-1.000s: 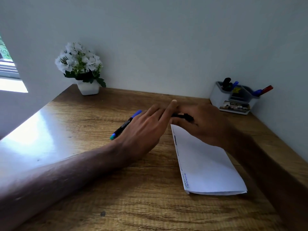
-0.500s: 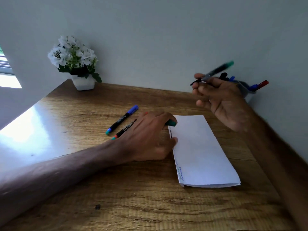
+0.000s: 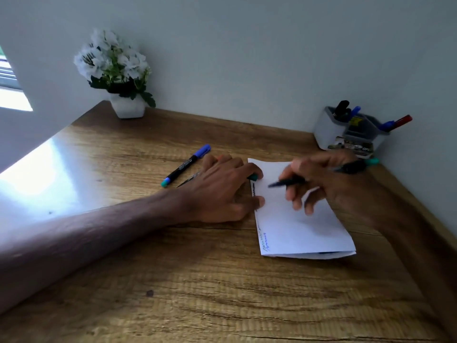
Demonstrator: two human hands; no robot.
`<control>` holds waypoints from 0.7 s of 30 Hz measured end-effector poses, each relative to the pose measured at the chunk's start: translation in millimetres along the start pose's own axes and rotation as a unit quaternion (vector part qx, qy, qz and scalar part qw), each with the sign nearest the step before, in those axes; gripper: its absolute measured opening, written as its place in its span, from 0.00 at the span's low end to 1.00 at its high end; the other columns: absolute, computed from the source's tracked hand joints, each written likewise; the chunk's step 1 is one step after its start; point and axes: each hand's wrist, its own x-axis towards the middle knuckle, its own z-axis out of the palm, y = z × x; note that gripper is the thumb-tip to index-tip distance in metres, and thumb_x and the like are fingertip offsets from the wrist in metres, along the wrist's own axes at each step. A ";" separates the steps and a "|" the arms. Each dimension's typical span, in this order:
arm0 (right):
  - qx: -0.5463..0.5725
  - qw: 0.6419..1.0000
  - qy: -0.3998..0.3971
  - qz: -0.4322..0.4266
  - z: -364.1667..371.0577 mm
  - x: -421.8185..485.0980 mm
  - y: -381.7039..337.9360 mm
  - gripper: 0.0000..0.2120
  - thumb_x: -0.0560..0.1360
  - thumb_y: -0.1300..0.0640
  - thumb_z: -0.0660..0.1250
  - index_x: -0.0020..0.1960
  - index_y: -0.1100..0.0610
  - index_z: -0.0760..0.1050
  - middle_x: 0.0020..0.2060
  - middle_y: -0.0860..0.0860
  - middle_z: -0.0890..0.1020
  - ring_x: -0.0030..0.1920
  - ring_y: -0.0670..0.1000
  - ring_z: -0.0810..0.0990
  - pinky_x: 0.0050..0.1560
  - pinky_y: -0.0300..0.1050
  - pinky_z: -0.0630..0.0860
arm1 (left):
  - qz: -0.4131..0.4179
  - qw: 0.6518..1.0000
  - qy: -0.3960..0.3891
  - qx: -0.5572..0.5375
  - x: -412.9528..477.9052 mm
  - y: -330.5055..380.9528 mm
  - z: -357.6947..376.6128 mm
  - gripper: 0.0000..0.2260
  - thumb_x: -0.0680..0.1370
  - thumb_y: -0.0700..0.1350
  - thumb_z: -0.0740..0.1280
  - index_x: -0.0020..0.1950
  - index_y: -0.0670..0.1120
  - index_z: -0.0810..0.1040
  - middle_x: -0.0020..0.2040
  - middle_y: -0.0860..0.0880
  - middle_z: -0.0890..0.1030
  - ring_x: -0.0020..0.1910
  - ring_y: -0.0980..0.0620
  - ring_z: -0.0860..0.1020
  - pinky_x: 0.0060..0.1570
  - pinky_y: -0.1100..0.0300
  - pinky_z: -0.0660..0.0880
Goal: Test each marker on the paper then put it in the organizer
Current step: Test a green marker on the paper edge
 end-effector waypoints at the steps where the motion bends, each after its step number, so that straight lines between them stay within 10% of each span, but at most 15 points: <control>1: -0.010 1.000 -0.008 0.020 3.5 -8.0 3.1 0.16 0.72 0.52 0.67 0.52 0.63 0.83 0.42 0.59 0.87 0.38 0.56 0.86 0.32 0.44 0.83 | 0.002 1.000 -0.001 0.002 1.1 0.6 0.2 0.26 0.79 0.66 0.59 0.73 0.57 0.67 0.58 0.55 0.75 0.61 0.55 0.70 0.67 0.52 0.60; 6: -0.053 0.998 -0.025 -0.006 22.2 -22.7 19.8 0.09 0.70 0.66 0.76 0.50 0.62 0.85 0.40 0.61 0.87 0.38 0.60 0.86 0.41 0.49 0.85 | 0.003 1.000 0.000 -0.001 1.9 0.4 1.2 0.25 0.79 0.66 0.59 0.74 0.57 0.67 0.59 0.54 0.75 0.62 0.54 0.70 0.65 0.53 0.60; 10: -0.044 0.995 0.009 -0.093 30.9 -13.6 31.5 0.04 0.72 0.71 0.74 0.44 0.66 0.81 0.32 0.61 0.82 0.28 0.65 0.79 0.29 0.54 0.80 | 0.006 1.000 0.003 -0.009 2.7 -2.4 3.3 0.24 0.80 0.65 0.61 0.73 0.57 0.67 0.60 0.54 0.75 0.62 0.55 0.69 0.63 0.55 0.58; 21: -0.008 0.985 -0.015 -0.172 41.3 -1.4 45.9 0.07 0.66 0.62 0.68 0.36 0.66 0.75 0.28 0.63 0.75 0.19 0.50 0.70 0.24 0.36 0.68 | 0.008 1.000 0.006 -0.010 6.1 -5.9 6.7 0.25 0.78 0.66 0.61 0.72 0.57 0.68 0.61 0.55 0.76 0.62 0.55 0.71 0.62 0.54 0.60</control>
